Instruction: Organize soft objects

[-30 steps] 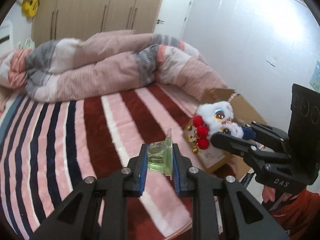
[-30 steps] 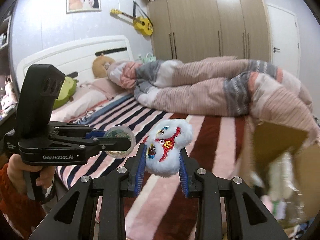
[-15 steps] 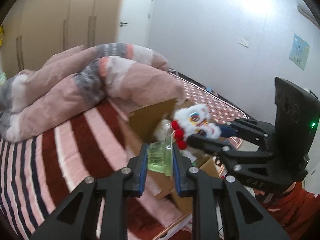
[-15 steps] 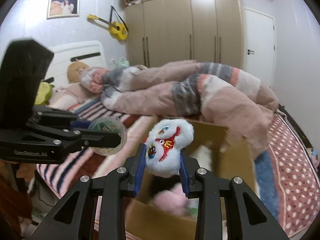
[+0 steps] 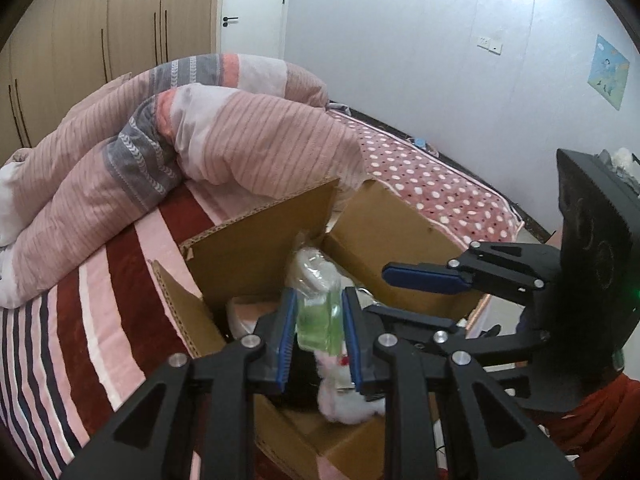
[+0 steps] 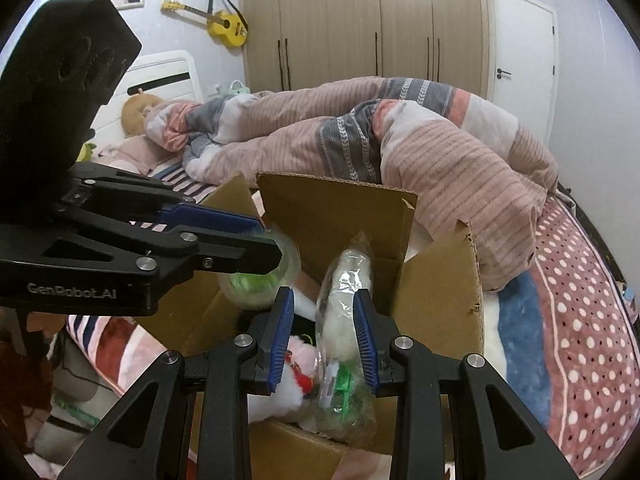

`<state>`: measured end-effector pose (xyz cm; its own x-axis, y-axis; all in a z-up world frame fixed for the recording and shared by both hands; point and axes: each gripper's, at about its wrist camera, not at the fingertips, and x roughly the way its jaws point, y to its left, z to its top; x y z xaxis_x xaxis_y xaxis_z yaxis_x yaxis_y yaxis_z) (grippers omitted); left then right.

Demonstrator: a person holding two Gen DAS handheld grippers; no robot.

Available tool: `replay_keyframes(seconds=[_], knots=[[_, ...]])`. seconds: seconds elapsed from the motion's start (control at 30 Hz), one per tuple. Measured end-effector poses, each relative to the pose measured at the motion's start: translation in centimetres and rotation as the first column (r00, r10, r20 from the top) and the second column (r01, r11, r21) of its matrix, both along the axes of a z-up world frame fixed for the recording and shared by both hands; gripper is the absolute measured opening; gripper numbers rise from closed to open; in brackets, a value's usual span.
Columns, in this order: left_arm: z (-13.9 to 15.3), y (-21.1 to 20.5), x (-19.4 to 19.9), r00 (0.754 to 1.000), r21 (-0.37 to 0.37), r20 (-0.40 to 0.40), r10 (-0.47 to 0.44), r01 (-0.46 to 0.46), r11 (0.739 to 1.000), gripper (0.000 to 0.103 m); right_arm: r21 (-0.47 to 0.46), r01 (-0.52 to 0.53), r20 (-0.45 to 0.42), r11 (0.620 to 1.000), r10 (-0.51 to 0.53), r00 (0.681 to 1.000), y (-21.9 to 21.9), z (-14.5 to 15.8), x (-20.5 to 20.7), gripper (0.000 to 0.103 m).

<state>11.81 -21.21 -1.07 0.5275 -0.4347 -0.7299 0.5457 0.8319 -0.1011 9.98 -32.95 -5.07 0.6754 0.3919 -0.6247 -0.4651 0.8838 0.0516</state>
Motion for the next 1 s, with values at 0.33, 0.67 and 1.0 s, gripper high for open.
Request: replay_keyframes(seconds=[0.33,0.67,1.0], knots=[[0.1,1.0,0.6,0.998,-0.005,0.033,0.051,-0.051,0.999,0.076,-0.017,-0.033,-0.005,0.999,0.033,0.999,0.7,-0.1,-0.1,0.032],[4.2,5.9,-3.9,0.942,-0.109,0.225,0.249,-0.230,0.967,0.103,0.035,-0.101,0.082,0.994,0.098,0.992,1.4,2.5,-1.2,0.071],[5.3,11.3,-9.5,0.789,-0.161,0.357,0.500,-0.475,0.865,0.103,0.155,-0.218,0.328,0.963,0.158,0.931,1.7,6.1,-5.4,0.103]])
